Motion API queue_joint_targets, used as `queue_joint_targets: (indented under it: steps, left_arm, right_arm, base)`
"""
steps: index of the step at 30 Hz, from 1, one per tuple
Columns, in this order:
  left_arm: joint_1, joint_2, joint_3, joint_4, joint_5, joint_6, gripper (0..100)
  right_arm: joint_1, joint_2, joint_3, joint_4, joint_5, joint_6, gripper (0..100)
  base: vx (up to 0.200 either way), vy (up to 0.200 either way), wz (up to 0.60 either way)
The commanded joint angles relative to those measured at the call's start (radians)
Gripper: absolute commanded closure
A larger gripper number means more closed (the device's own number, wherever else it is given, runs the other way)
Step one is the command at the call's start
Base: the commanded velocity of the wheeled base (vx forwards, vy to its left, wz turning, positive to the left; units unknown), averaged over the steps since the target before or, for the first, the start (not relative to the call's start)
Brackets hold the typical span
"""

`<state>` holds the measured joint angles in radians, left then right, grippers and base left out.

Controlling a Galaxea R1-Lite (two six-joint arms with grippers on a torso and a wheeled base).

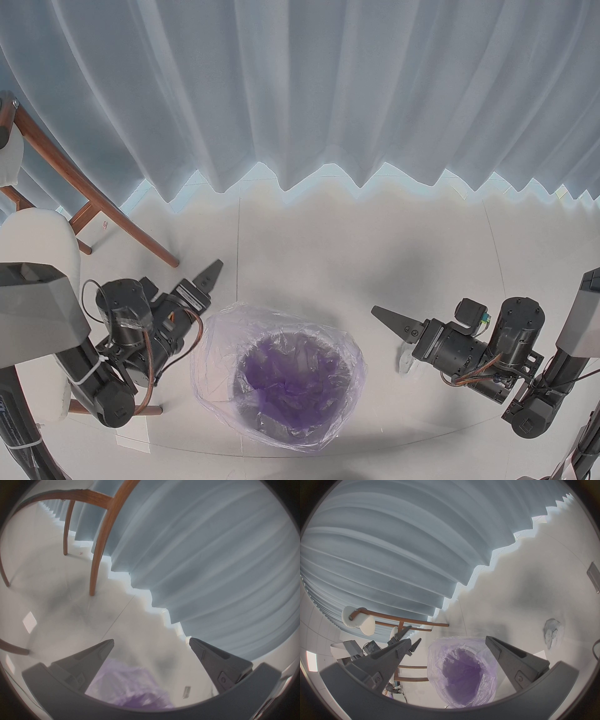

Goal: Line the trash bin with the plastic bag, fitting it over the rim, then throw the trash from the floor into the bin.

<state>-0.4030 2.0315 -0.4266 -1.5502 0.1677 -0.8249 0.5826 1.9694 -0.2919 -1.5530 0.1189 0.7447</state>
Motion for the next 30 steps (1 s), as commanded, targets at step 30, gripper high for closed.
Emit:
queue_joint_targets:
  steps: [30]
  left_arm:
    - [-0.023, -0.082, 0.127, 0.004, -0.155, -0.051, 0]
  right_arm:
    - [0.023, 0.02, 0.016, -0.016, -0.018, 0.001, 0]
  base:
    - [-0.167, 0.0, 0.0]
